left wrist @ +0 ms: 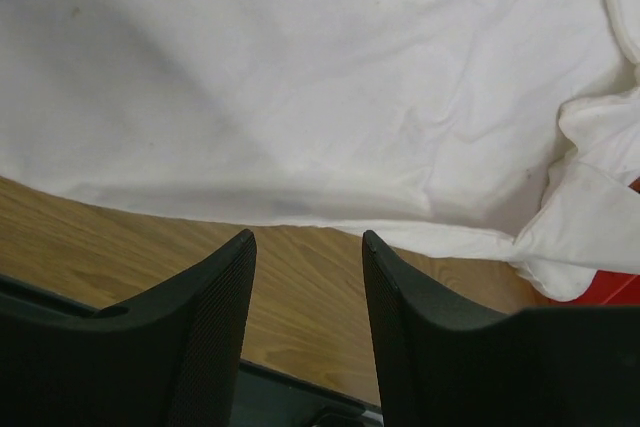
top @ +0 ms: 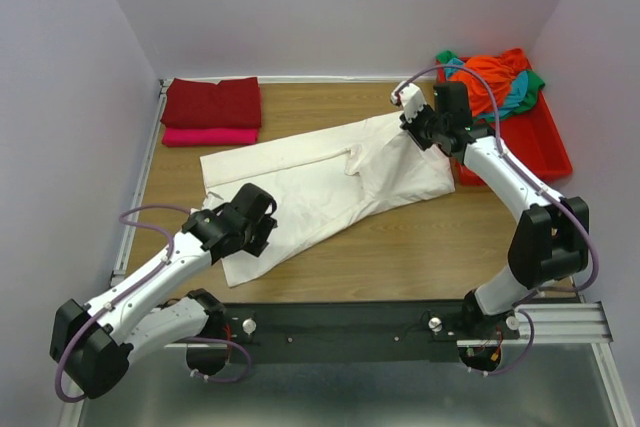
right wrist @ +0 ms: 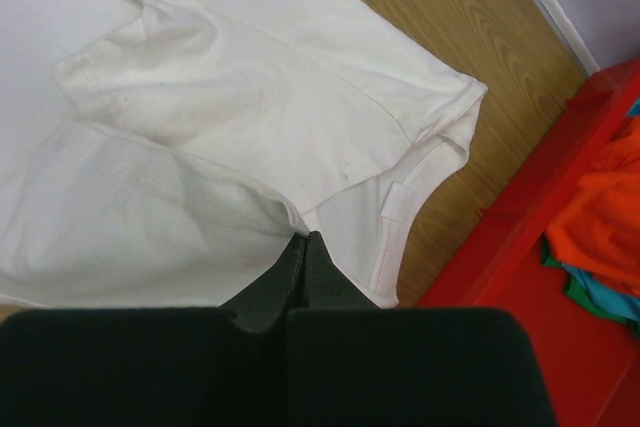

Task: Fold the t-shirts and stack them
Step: Fold the tshirt

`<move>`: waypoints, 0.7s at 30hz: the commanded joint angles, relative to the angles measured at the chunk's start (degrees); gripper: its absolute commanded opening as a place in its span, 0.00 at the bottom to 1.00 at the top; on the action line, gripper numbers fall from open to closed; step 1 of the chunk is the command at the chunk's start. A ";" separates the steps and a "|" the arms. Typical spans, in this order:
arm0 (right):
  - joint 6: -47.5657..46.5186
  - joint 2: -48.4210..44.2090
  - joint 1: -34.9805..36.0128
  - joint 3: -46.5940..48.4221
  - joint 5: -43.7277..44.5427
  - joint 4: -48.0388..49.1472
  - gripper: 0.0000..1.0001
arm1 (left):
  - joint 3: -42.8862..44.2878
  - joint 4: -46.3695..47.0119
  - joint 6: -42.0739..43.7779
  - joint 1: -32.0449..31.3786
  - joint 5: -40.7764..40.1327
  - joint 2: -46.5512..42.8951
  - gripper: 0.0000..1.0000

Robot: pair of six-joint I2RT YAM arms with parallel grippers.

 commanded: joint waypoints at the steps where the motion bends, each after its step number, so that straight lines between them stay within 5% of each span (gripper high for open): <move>1: -0.44 1.83 -0.29 3.12 0.96 0.91 0.01 | 1.17 -1.68 2.16 0.38 -4.48 0.04 0.55; 21: -1.05 8.95 -0.81 8.65 2.45 1.27 0.01 | -1.38 2.19 4.45 0.47 -4.30 -1.72 0.55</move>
